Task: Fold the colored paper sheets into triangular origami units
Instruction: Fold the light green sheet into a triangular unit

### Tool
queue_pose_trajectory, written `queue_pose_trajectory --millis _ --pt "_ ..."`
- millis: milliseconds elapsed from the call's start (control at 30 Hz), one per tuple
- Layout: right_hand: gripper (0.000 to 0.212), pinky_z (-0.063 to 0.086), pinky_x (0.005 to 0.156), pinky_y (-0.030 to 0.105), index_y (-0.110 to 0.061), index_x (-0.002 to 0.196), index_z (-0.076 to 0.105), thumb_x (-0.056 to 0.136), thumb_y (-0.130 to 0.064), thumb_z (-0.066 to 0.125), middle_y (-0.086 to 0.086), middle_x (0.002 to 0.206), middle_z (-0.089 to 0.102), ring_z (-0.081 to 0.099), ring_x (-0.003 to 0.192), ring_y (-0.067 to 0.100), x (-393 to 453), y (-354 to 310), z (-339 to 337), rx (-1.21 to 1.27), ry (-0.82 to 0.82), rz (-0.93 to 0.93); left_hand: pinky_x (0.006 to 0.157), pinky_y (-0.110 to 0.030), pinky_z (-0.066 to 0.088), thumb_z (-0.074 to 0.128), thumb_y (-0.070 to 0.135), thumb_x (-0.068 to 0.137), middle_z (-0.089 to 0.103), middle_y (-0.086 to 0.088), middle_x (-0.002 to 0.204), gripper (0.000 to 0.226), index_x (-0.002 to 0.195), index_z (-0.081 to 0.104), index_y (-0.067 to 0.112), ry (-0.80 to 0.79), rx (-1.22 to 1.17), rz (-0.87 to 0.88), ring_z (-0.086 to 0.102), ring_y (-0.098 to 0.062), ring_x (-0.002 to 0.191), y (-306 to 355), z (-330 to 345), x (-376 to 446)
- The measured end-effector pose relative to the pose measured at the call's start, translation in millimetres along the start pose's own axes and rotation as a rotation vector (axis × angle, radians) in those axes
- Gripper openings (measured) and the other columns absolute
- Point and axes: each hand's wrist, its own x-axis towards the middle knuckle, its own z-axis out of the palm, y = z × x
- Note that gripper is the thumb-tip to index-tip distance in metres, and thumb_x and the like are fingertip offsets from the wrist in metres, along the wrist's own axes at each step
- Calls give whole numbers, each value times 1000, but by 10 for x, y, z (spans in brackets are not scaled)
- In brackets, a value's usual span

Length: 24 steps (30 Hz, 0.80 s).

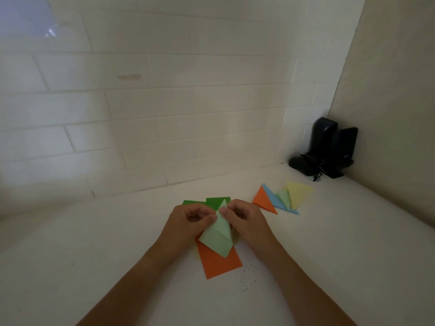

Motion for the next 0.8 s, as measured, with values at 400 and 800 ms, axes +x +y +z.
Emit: queue_pose_trajectory --millis 400,800 --pt "19 47 70 31 -20 82 69 99 -28 68 0 78 64 59 77 11 -7 -18 -4 -10 -14 6 67 -24 55 73 11 94 76 -12 77 9 88 75 5 -52 -35 -73 69 -17 67 40 4 2" --pt "20 40 65 24 -14 82 66 99 -25 67 -4 73 58 52 70 8 -18 -26 2 -89 -134 -20 67 -20 56 68 9 97 74 -17 79 13 89 75 3 99 -101 2 68 -15 70 47 -32 12"
